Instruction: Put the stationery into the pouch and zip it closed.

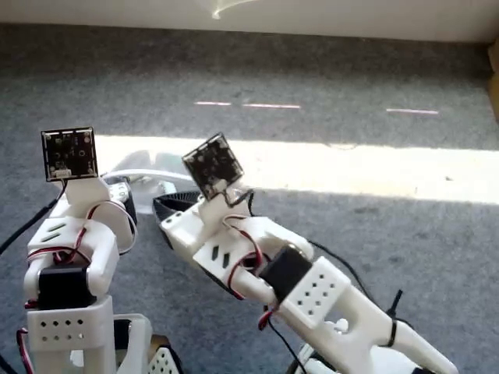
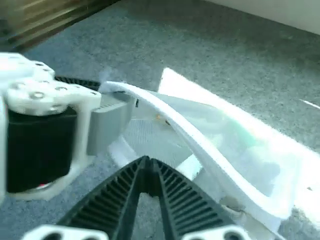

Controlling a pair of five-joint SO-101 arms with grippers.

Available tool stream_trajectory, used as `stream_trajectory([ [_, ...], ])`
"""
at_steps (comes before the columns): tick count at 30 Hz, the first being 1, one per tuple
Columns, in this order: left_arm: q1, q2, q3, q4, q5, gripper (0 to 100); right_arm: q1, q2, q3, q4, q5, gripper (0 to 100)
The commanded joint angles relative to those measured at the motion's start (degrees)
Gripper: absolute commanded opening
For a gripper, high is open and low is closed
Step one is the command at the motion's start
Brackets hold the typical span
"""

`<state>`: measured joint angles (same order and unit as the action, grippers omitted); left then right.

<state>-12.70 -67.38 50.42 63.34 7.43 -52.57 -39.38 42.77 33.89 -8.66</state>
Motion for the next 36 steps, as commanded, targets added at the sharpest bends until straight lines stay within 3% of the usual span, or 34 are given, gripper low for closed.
stream_trajectory([
  [1,0.22,-0.75,-0.57,-0.79,-0.44,1,2.77,6.64,-0.40,-1.80,0.18,0.4],
  [5,0.22,-0.75,-0.57,-0.79,-0.44,1,4.97,4.97,-0.40,-1.71,0.18,0.4],
  [18,0.22,-0.75,-0.57,-0.79,-0.44,1,4.70,-22.37,-0.04,7.60,0.26,0.4],
  [23,0.22,-0.75,-0.57,-0.79,-0.44,1,4.70,-17.89,0.13,7.34,0.26,0.4],
  [32,0.22,-0.75,-0.57,-0.79,-0.44,1,6.37,3.74,-0.40,7.52,0.26,0.4],
  [36,0.22,-0.75,-0.57,-0.79,-0.44,1,8.04,3.03,-0.48,7.69,0.44,0.4],
])
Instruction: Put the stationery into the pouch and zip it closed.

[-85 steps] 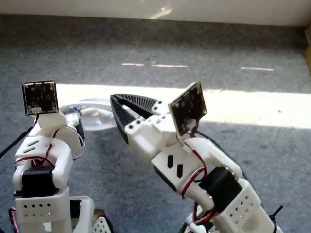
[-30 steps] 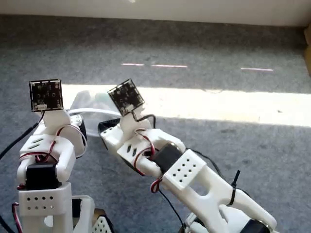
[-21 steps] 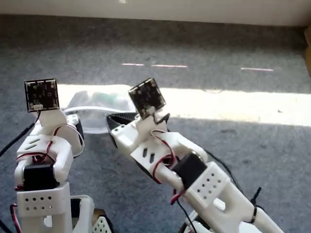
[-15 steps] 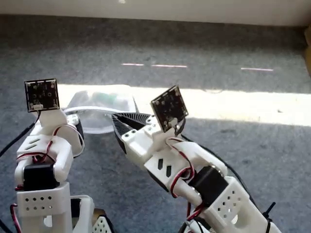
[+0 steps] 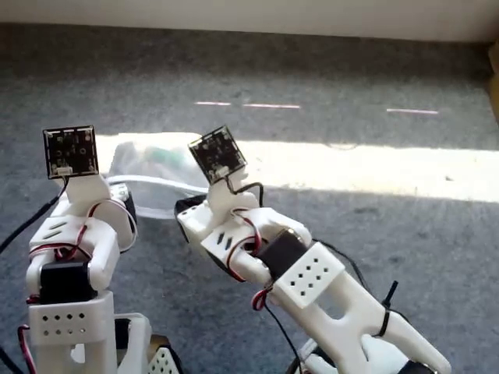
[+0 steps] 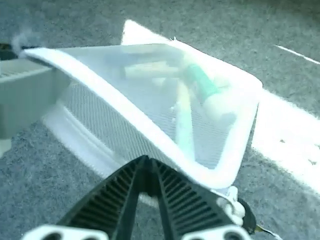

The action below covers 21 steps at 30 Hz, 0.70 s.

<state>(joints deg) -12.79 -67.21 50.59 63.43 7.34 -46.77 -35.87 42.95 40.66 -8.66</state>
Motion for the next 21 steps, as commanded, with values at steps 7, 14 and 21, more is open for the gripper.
stream_trajectory([
  [7,0.31,-0.92,-0.75,-0.88,-0.35,1,5.23,-21.49,-0.75,8.04,2.90,0.6],
  [14,0.31,-0.92,-0.75,-0.88,-0.35,1,6.20,-34.42,-0.31,14.46,13.10,0.7],
  [21,0.31,-0.92,-0.75,-0.88,-0.35,1,7.96,-33.98,5.14,14.46,12.92,3.3],
])
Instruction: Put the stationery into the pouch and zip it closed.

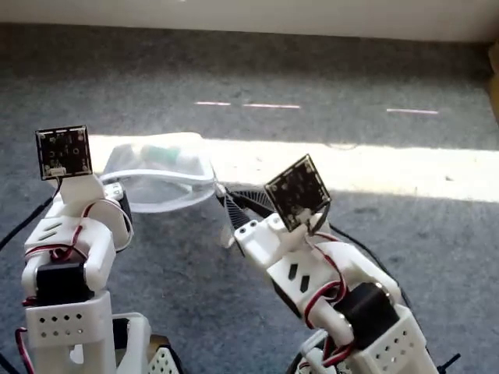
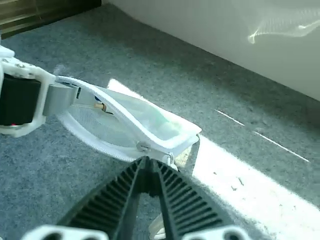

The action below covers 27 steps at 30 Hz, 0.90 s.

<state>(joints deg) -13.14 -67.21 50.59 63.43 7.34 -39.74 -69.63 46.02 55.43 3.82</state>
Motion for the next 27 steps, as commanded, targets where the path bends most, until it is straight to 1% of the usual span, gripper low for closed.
stream_trajectory([
  [1,0.66,-0.92,-0.75,-0.88,-0.35,1,0.92,-0.13,3.65,-1.27,0.26,6.1],
  [3,0.66,-0.92,-0.75,-0.88,-0.35,1,1.01,-0.04,6.90,-4.09,0.09,12.4],
  [5,0.66,-0.92,-0.75,-0.88,-0.44,1,1.01,-0.13,10.95,-7.87,-1.93,16.3],
  [7,0.66,-0.92,-0.75,-0.88,-0.44,1,0.84,-0.04,14.29,-12.00,-3.08,17.0],
  [12,0.66,-0.92,-0.75,-0.88,-0.44,1,0.48,0.04,20.35,-19.65,-2.99,17.3],
  [16,0.66,-0.92,-0.75,-0.88,-0.44,1,0.48,0.04,22.11,-22.73,-2.90,17.9],
  [21,0.75,-0.84,-0.75,-0.88,-0.44,1,0.48,1.10,22.11,-24.84,-2.99,25.2],
  [27,0.75,-0.84,-0.75,-0.88,-0.44,1,0.48,14.90,19.74,-25.80,-3.34,25.2],
])
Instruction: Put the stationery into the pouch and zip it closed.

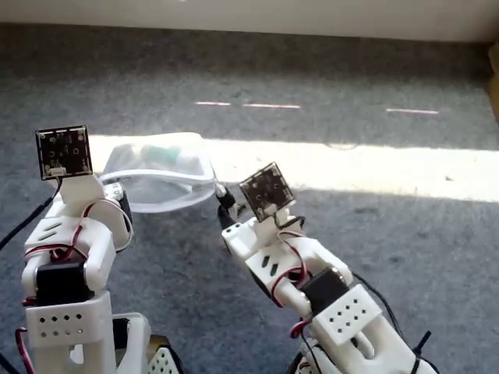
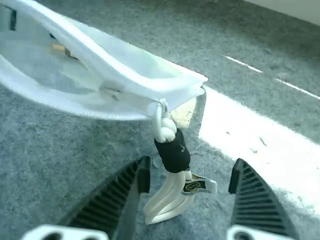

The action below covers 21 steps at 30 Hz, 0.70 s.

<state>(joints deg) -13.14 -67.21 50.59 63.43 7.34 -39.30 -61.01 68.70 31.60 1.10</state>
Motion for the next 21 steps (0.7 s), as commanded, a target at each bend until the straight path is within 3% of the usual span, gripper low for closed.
stream_trajectory([
  [1,0.75,-0.84,-0.75,-0.88,-0.44,1,0.04,8.13,-4.18,-2.24,-0.62,25.2],
  [9,0.66,-0.84,-0.75,-0.88,-0.44,1,0.04,12.09,-7.43,-2.42,-0.35,25.2],
  [15,0.92,-0.84,-0.75,-0.88,-0.44,1,0.04,12.18,-6.90,-9.71,-0.35,25.2],
  [21,0.92,-0.84,-0.75,-0.88,-0.44,1,0.04,12.26,-6.90,-10.07,0.35,20.5],
])
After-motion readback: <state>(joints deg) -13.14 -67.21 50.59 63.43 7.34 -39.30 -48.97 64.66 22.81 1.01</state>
